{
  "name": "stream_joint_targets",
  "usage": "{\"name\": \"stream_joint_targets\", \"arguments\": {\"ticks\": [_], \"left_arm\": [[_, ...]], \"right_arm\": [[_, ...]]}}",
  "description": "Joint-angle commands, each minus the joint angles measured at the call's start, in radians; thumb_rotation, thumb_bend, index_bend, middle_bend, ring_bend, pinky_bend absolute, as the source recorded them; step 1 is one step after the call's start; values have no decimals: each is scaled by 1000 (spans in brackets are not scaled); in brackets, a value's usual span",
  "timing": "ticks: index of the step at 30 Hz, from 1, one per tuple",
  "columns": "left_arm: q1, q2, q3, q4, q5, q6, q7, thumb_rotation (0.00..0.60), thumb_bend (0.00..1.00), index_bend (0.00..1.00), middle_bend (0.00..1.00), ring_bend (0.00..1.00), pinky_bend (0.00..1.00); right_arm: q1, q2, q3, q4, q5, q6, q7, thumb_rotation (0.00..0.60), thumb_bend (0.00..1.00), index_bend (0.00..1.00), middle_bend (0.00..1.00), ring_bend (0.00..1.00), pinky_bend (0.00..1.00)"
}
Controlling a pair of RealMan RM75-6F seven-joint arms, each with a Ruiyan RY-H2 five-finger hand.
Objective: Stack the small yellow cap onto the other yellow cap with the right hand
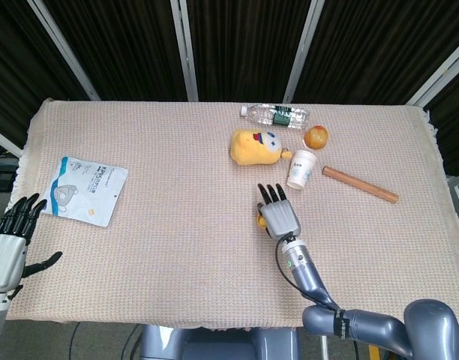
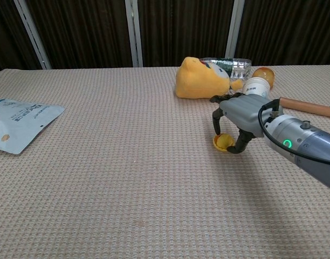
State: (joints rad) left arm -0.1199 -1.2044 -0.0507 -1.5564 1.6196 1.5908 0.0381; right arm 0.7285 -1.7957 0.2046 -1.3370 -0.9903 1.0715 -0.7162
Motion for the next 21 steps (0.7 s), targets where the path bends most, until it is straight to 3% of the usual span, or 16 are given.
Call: {"name": "stream_joint_targets", "arguments": {"ticks": [1, 7, 13, 18, 21], "left_arm": [[0, 0, 0, 0, 0, 0, 0, 600, 0, 0, 0, 0, 157], [-1, 0, 0, 3, 0, 0, -3, 600, 0, 0, 0, 0, 156], [-2, 0, 0, 3, -2, -3, -3, 600, 0, 0, 0, 0, 156], [-1, 0, 1, 4, 2, 1, 4, 600, 0, 0, 0, 0, 156], [0, 3, 5, 11, 5, -1, 6, 600, 0, 0, 0, 0, 157]], "right_arm": [[2, -2, 0, 2, 0, -1, 2, 600, 191, 422, 0, 17, 0], [4, -3, 0, 6, -3, 3, 6, 600, 30, 338, 0, 7, 0], [1, 40, 6, -45, 2, 18, -15, 600, 0, 275, 0, 0, 0], [-10, 139, -7, -171, 12, 43, -86, 600, 0, 223, 0, 0, 0], [-52, 272, -67, -321, -27, 94, -151, 600, 0, 196, 0, 0, 0]]}}
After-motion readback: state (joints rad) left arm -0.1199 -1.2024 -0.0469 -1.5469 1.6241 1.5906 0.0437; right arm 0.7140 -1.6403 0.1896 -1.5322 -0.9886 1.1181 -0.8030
